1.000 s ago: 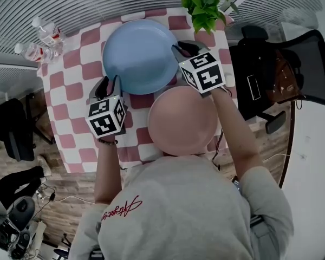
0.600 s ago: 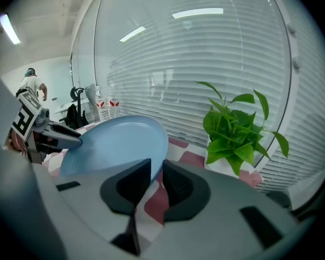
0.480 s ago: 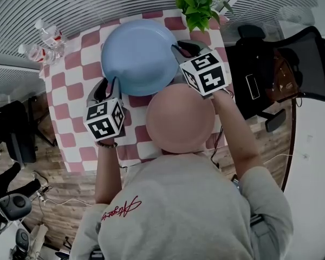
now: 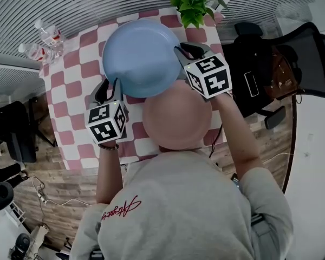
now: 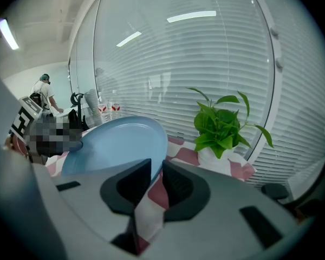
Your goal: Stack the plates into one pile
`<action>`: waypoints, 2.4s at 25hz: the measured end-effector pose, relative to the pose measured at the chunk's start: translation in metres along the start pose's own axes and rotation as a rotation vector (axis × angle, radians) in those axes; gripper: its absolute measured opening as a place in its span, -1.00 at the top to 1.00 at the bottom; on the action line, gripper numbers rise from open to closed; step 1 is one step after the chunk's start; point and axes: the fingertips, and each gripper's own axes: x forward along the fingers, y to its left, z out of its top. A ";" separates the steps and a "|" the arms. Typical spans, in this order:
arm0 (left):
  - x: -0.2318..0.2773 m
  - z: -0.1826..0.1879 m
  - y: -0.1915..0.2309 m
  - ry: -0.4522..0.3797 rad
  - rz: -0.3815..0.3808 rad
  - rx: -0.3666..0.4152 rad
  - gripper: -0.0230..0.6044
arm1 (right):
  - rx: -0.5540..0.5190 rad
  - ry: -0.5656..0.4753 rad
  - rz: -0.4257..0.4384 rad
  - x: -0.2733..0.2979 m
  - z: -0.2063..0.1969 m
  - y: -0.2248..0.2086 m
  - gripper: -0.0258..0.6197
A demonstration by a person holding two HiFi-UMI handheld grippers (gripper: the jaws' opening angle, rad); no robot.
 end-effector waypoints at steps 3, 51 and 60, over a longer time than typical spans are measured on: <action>-0.003 -0.004 -0.006 0.004 -0.005 0.003 0.49 | 0.004 -0.001 -0.001 -0.008 -0.005 0.000 0.69; -0.053 -0.064 -0.106 0.055 -0.086 0.132 0.54 | 0.156 0.021 -0.066 -0.131 -0.123 0.002 0.70; -0.069 -0.081 -0.110 0.068 -0.134 0.166 0.55 | 0.203 0.031 -0.123 -0.156 -0.149 0.025 0.70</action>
